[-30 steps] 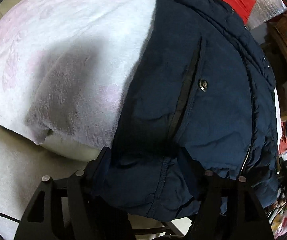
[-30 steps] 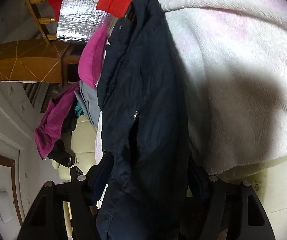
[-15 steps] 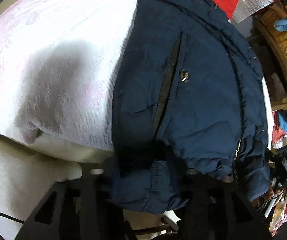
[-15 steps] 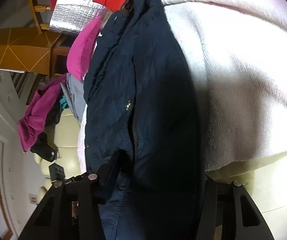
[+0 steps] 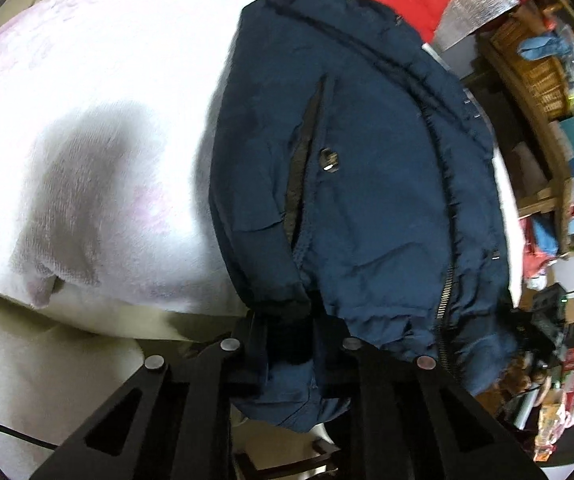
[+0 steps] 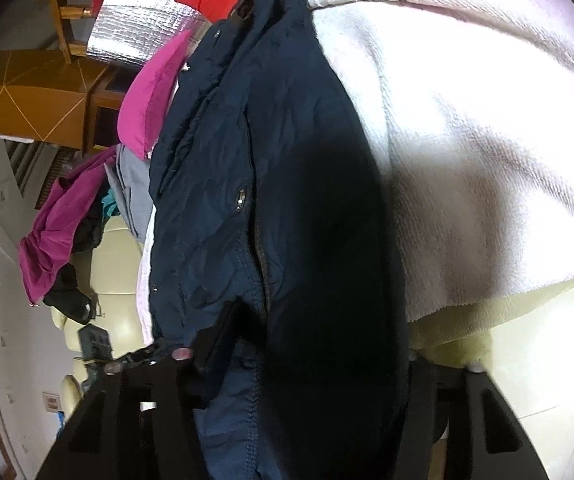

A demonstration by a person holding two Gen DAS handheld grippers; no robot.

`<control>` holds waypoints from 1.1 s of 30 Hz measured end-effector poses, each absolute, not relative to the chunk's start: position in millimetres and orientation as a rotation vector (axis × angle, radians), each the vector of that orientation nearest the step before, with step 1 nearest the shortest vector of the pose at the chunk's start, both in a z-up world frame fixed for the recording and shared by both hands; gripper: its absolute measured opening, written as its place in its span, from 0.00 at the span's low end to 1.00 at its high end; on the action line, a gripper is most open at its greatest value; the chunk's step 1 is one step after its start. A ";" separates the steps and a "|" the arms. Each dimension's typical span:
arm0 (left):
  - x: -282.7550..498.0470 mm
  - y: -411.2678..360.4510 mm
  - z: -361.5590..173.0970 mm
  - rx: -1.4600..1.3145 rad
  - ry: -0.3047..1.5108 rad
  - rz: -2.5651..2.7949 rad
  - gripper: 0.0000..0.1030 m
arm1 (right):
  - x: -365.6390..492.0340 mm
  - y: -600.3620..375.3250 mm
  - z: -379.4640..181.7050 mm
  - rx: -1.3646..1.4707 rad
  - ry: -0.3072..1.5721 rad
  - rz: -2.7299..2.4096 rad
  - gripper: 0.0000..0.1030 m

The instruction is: Fold large clothes

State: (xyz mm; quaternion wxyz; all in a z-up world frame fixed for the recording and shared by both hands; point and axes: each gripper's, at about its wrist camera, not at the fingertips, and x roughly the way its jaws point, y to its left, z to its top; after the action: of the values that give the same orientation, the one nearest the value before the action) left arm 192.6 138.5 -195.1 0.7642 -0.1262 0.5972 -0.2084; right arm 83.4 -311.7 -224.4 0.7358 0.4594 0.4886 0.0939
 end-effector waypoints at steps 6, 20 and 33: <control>196.0 144.0 -203.5 -0.333 1.365 -0.475 0.52 | 82.8 -309.0 -226.2 1.004 1.082 0.170 0.34; 176.7 151.0 -174.6 -0.444 1.193 -0.581 0.10 | 75.6 -305.4 -206.4 0.882 1.059 0.213 0.12; 183.3 147.2 -218.6 -0.428 1.393 -0.379 0.56 | 65.1 -324.0 -243.4 1.074 1.036 0.280 0.25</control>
State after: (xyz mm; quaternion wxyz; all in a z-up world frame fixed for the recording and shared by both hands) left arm 183.3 147.2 -218.6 0.7299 -0.1944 0.6324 -0.1721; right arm 65.1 -324.0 -243.4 0.7253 0.4870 0.4698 0.1270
